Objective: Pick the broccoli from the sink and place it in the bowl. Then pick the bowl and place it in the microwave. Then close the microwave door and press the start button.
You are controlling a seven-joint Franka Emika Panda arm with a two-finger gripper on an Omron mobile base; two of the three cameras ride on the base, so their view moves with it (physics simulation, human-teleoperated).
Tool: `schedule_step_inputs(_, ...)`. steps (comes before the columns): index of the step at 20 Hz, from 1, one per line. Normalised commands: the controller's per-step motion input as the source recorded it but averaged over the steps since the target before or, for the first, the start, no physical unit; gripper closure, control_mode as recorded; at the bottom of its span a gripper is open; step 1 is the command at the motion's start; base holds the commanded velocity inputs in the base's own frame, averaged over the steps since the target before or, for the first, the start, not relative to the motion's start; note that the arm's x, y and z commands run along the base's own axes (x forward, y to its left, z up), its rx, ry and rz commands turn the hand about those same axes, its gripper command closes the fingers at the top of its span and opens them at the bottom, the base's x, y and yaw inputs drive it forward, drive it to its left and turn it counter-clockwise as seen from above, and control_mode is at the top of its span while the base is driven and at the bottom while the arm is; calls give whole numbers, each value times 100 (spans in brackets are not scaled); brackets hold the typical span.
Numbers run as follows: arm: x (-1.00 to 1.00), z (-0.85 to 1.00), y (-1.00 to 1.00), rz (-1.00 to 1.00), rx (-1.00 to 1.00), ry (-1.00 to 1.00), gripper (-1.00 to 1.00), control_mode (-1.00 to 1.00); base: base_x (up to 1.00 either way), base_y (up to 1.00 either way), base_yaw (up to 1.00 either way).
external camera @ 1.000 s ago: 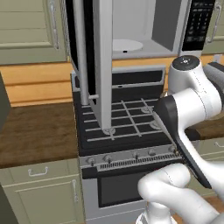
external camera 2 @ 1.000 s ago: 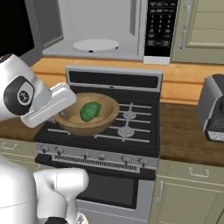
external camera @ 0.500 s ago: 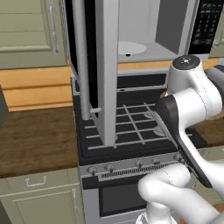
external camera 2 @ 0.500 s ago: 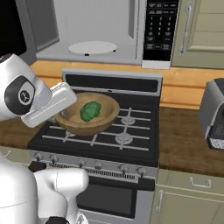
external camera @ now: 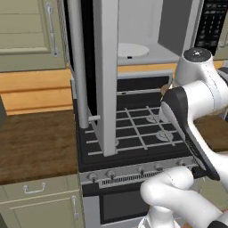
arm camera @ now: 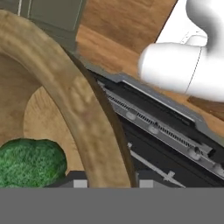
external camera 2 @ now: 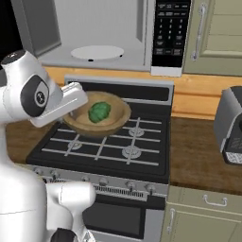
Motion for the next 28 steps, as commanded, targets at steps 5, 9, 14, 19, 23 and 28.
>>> schedule_step_inputs(5, 99, 94, 38, 23, 7, -11, 100, -100, 0, 0, 0)
schedule_step_inputs(9, 100, 72, 33, 30, 1, -23, 100, -100, 0, 0, 0)
schedule_step_inputs(14, 100, 41, 17, 27, -5, -28, 100, -100, 0, 0, 0)
schedule_step_inputs(19, 100, 8, 0, 26, -17, -25, 100, -100, 0, 0, 0)
schedule_step_inputs(23, 100, 30, 0, 16, -18, -14, 100, -100, 0, 0, 0)
schedule_step_inputs(28, 100, 41, 0, 7, -11, -2, 100, -100, 0, 0, 0)
